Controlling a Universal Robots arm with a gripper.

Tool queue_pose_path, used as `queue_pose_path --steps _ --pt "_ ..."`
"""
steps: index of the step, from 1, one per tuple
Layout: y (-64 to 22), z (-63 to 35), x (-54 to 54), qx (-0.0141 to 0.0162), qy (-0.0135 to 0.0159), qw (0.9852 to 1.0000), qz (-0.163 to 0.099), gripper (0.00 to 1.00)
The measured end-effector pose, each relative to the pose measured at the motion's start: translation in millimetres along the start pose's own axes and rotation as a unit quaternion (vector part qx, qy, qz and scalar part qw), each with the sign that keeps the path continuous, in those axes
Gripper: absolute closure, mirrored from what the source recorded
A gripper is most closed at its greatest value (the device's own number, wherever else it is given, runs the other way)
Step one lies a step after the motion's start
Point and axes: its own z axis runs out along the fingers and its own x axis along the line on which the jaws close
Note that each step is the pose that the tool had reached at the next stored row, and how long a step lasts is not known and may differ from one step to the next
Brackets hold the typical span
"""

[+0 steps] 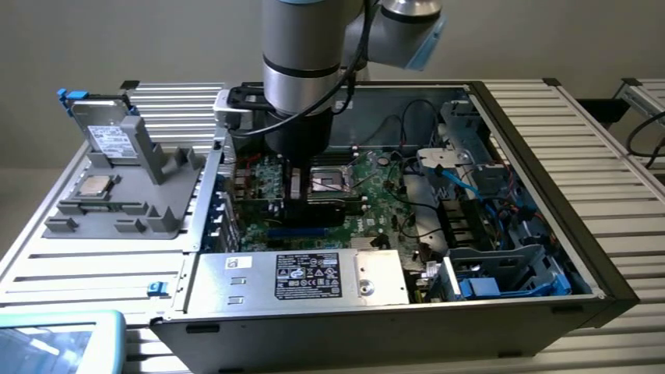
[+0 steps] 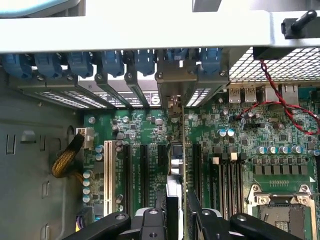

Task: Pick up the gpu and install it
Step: 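Insert the gpu into the slot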

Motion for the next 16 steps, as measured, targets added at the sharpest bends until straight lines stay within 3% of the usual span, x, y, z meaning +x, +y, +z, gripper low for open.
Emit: queue_pose_path --steps 16 --pt "3.0 1.2 -0.6 -0.0003 -0.0012 0.9999 0.014 0.73"
